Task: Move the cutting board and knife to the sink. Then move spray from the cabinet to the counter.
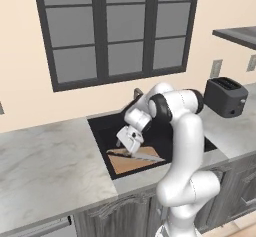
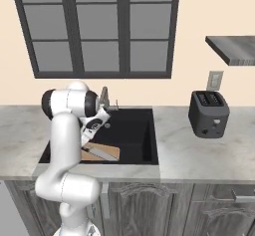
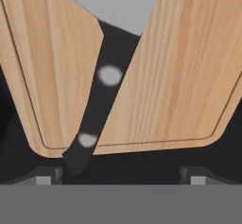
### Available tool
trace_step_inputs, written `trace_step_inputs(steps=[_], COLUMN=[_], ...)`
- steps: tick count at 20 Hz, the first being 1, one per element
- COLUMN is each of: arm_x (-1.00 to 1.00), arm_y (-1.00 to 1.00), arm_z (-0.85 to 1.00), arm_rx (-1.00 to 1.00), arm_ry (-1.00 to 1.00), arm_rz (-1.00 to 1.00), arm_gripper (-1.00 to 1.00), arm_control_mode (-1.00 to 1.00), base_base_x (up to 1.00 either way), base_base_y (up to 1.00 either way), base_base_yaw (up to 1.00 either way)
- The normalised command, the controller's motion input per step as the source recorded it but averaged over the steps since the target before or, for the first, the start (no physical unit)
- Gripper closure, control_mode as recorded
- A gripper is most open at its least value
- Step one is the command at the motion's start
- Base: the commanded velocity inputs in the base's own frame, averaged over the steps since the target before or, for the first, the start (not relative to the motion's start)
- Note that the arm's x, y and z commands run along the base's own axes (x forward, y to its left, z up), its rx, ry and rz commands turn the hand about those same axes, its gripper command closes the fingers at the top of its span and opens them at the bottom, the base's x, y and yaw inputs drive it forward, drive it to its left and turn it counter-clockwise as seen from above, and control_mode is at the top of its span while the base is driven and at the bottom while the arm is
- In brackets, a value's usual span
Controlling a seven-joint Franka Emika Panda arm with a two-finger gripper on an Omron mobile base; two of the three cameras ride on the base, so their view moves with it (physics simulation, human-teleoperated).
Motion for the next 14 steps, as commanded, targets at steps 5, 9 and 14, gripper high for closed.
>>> trace_step_inputs(steps=[5,9,14], arm_x=[0.00,-0.05,-0.18], arm_y=[0.02,0.01,-0.01], arm_z=[0.18,0.00,0.10], arm_rx=[-0.14,-0.09,-0.11], arm_ry=[0.00,-0.02,-0.04], arm_rz=[-0.02,-0.05,-0.09], arm_gripper=[-1.00,-1.00,-1.00], arm_control_mode=[-1.00,-1.00,-1.00], base_base_x=[0.00,0.00,0.00], base_base_y=[0.00,0.00,0.00], base_base_yaw=[0.00,0.00,0.00])
